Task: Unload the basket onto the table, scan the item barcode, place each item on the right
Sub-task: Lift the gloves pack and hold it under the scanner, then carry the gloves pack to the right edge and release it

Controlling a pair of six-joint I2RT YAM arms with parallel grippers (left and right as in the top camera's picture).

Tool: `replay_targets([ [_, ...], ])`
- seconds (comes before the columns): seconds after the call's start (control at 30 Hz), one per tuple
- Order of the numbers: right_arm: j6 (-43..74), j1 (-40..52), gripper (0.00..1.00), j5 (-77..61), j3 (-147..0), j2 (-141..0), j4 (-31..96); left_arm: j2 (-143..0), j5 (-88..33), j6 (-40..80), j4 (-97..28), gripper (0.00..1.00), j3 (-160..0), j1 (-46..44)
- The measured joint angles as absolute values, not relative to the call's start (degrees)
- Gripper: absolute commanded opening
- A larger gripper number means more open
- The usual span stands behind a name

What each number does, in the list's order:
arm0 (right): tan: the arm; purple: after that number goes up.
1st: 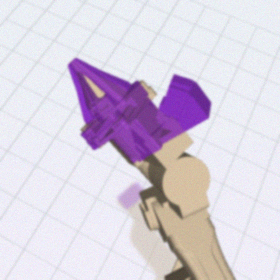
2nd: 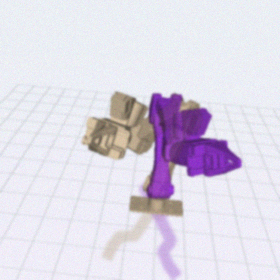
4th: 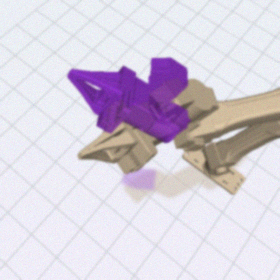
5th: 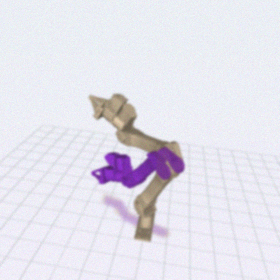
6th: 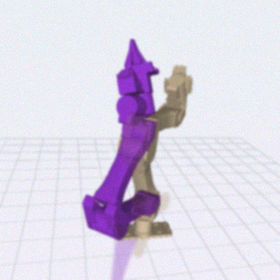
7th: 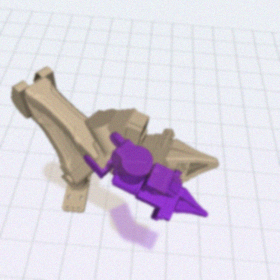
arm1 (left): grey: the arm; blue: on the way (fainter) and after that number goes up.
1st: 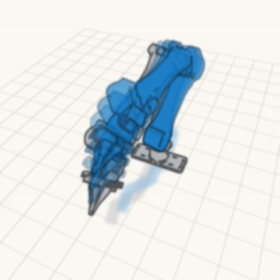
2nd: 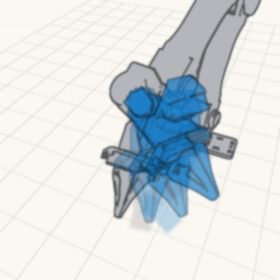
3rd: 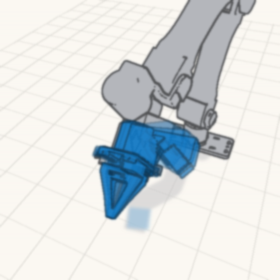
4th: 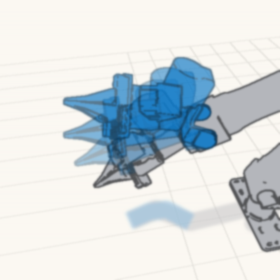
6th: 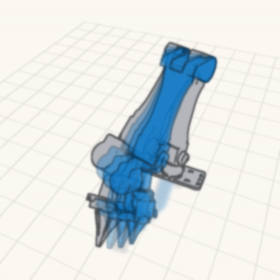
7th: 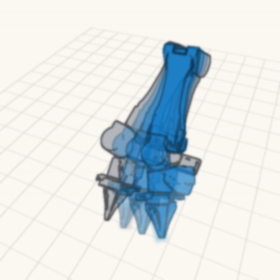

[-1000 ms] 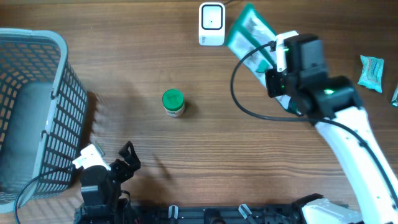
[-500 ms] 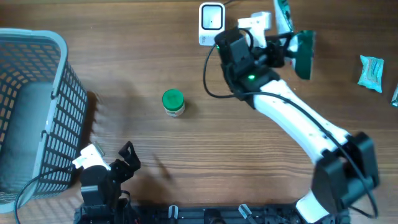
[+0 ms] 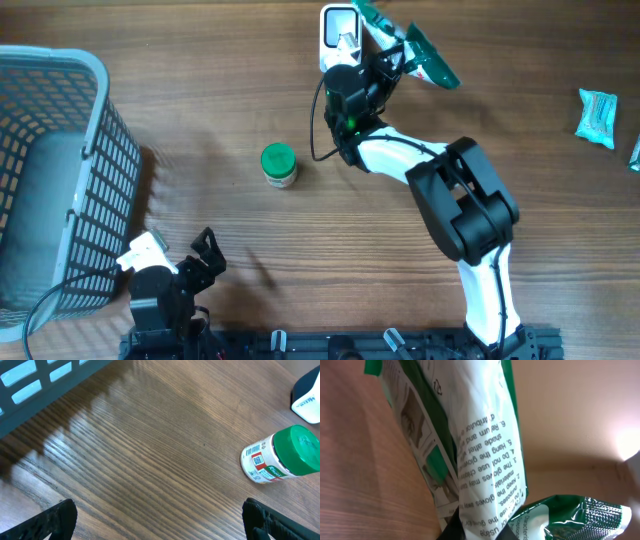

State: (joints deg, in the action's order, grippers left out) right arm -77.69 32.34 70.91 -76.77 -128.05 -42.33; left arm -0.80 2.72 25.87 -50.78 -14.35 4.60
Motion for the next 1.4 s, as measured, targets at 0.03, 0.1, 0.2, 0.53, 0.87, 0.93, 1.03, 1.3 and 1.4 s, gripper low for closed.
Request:
replay_targets([
  [0.03,-79.9,32.5,0.05,70.3,-76.8,-129.1,-42.6,-0.8,2.7,25.9,-50.8,1.00,-14.3,4.6],
  [0.1,-82.0,32.6,0.05,69.8,-76.8,-130.1,-43.6,-0.8,2.7,25.9,-50.8,1.00,-14.3,4.6],
  [0.2,-85.2,32.9,0.04,68.7,-76.8,-131.2,-45.4,-0.8,2.7,25.9,-50.8,1.00,-14.3,4.6],
  [0.53,-89.1,38.9,0.04,64.2,-76.9,-131.4,-31.7,-0.8,2.7,25.9,-50.8,1.00,-14.3,4.6],
  [0.87,-89.1,39.6,0.04,63.0,-77.0,-131.4,-29.5,-0.8,2.7,25.9,-50.8,1.00,-14.3,4.6],
  [0.93,-89.0,39.3,0.04,63.0,-77.0,-131.4,-29.5,-0.8,2.7,25.9,-50.8,1.00,-14.3,4.6],
  [1.03,-89.0,38.1,0.04,63.0,-77.0,-131.4,-29.5,-0.8,2.7,25.9,-50.8,1.00,-14.3,4.6],
  [1.3,-88.4,35.1,0.04,62.8,-77.0,-131.4,-33.0,-0.8,2.7,25.9,-50.8,1.00,-14.3,4.6],
  [1.4,-82.9,34.8,0.04,65.4,-76.9,-131.7,-41.4,-0.8,2.7,25.9,-50.8,1.00,-14.3,4.6],
])
